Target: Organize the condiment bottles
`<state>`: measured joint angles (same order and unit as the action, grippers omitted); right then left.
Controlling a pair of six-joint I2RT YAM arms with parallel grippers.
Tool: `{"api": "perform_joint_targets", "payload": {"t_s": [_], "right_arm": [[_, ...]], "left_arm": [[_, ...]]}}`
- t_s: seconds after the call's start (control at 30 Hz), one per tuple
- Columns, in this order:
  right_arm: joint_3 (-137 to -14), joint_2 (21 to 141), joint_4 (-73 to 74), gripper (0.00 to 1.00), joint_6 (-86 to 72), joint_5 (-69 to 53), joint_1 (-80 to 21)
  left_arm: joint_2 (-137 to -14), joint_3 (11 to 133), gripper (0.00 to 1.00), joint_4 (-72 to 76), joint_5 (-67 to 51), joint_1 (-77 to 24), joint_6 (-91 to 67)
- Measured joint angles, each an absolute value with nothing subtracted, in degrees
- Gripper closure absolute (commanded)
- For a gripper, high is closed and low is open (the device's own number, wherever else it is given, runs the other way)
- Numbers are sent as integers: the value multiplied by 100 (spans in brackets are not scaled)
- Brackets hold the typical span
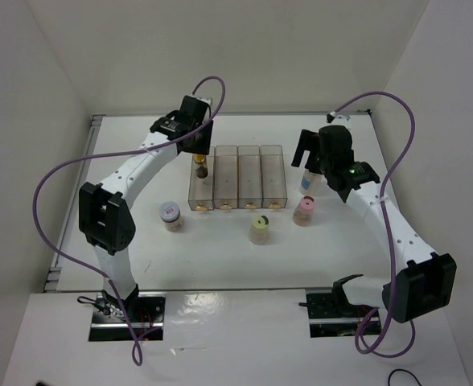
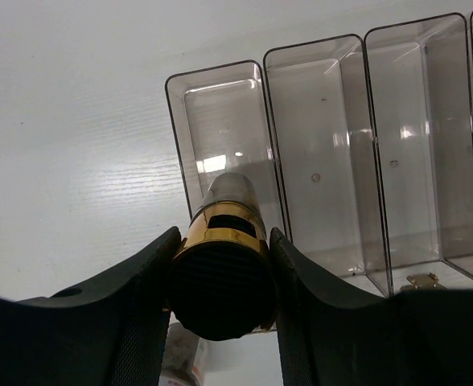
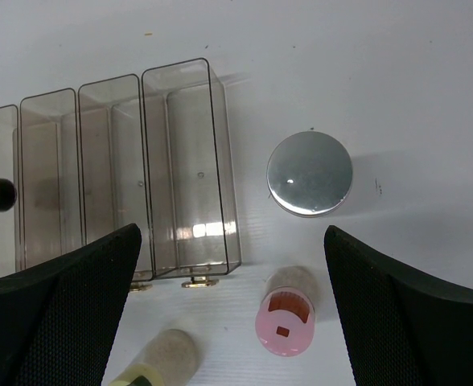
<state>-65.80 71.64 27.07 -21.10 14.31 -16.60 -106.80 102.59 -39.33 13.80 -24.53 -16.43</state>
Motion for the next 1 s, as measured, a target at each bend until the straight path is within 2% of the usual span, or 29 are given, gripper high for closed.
{"api": "perform_joint_targets", "payload": {"t_s": [0.17,0.57,0.67,0.83,1.0], "right_arm": [[-6611,7175,2707,1,-2110,1411,-1660],[-6622,7190,2709,1,-2088,1365,-1660],[-6622,7199,2709,1,-2080,1363,-1660],[-6622,7199,2709,1,-2064,1317,-1660],[-6622,7253,2709,1,-2060,1269,-1660]], "left_arm": [[-10814,10108,76,-3793,1365,-2453,-1656],[-11004,9813,69,-3424,1367,-2453,-1680],[-11004,9808,60,-3398,1367,-2453,-1682],[-11008,9804,31,-3380,1369,-2453,-1693],[-11008,9804,14,-3387,1372,-2453,-1710]]}}
